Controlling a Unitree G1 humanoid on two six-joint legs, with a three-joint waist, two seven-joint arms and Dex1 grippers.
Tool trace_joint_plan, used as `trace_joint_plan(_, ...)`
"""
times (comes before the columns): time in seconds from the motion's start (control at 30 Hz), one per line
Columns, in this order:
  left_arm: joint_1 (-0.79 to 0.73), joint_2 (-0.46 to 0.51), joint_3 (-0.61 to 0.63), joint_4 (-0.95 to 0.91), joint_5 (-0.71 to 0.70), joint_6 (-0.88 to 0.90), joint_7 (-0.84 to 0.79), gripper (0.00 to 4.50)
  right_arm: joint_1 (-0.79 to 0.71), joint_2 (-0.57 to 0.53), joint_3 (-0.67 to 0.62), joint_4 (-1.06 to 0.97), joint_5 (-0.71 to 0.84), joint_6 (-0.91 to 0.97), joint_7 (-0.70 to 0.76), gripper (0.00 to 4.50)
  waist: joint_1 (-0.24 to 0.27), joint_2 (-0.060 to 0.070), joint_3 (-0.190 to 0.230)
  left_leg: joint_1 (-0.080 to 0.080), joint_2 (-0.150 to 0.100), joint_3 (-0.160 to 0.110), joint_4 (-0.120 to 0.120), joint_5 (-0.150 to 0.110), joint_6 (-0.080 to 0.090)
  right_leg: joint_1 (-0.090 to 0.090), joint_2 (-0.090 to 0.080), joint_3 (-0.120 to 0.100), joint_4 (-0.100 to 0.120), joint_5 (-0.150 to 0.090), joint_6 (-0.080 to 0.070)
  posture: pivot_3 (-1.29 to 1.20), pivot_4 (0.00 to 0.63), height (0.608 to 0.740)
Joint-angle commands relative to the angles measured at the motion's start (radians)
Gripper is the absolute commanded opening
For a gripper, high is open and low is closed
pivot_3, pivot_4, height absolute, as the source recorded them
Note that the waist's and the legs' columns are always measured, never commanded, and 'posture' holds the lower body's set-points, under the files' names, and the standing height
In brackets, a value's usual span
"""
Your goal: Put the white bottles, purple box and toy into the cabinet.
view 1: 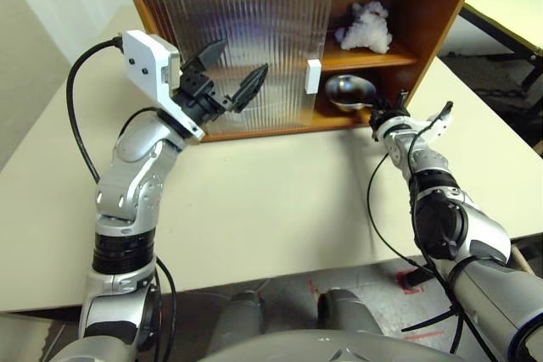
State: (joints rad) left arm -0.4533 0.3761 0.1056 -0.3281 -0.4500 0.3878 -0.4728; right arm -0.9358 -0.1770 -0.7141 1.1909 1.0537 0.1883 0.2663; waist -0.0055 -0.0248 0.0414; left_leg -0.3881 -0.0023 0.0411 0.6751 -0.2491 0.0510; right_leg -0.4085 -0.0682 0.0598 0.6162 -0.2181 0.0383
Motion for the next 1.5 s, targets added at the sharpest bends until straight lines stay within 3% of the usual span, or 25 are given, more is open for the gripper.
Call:
trace_joint_plan(0.03,0.015,0.014,0.012,-0.036,-0.004,0.020,0.013,4.50,-0.016,-0.017,-0.029,0.076,-0.046,-0.042,0.017,0.00,0.007,0.000,0.000,0.000,0.000,0.000,0.000,0.000,0.000,0.000,0.000,0.000,0.000,0.000,0.000,0.18,0.000,0.740)
trace_joint_plan(0.47,0.021,0.015,0.021,-0.055,-0.002,0.031,0.032,4.50,-0.029,-0.021,-0.083,0.120,-0.128,-0.074,0.036,0.00,0.030,-0.001,-0.001,0.001,0.000,0.000,0.000,0.000,0.000,0.001,0.000,0.000,0.000,0.000,-0.001,0.21,0.000,0.740)
trace_joint_plan(0.5,0.021,0.015,0.021,-0.055,-0.002,0.031,0.031,4.50,-0.030,-0.021,-0.084,0.121,-0.135,-0.076,0.034,0.65,0.030,-0.001,-0.001,0.001,0.000,0.000,0.000,0.000,0.000,0.001,0.000,0.000,0.000,0.000,-0.001,0.21,0.000,0.740)
trace_joint_plan(0.87,-0.007,-0.001,0.002,-0.021,0.002,0.015,0.020,4.50,-0.029,-0.044,-0.113,0.118,-0.165,-0.069,0.035,4.48,0.027,-0.001,-0.001,0.000,0.000,0.000,0.000,0.000,0.000,0.001,0.000,0.000,-0.001,0.001,-0.001,0.16,0.000,0.740)
trace_joint_plan(1.27,-0.056,-0.052,-0.036,0.087,0.015,-0.063,-0.026,4.50,0.044,-0.074,-0.121,0.005,-0.158,0.032,0.077,4.48,0.016,-0.001,-0.001,0.000,0.000,0.000,0.000,0.000,0.000,0.001,0.000,0.000,-0.002,0.000,-0.001,0.07,0.000,0.740)
trace_joint_plan(1.4,-0.069,-0.061,-0.045,0.115,0.017,-0.084,-0.040,4.50,0.139,-0.022,-0.071,-0.211,-0.154,0.175,0.073,4.48,0.000,-0.001,-0.001,0.000,0.000,0.000,0.000,0.000,0.000,0.001,0.000,0.000,-0.002,0.000,-0.001,0.05,0.000,0.740)
trace_joint_plan(1.5,-0.074,-0.061,-0.048,0.127,0.016,-0.092,-0.049,4.50,0.295,0.021,0.128,-0.542,-0.223,0.303,0.151,4.48,-0.008,-0.001,-0.001,-0.001,0.001,0.000,0.000,0.000,0.000,0.000,0.000,0.000,-0.001,0.000,-0.001,0.04,0.000,0.740)
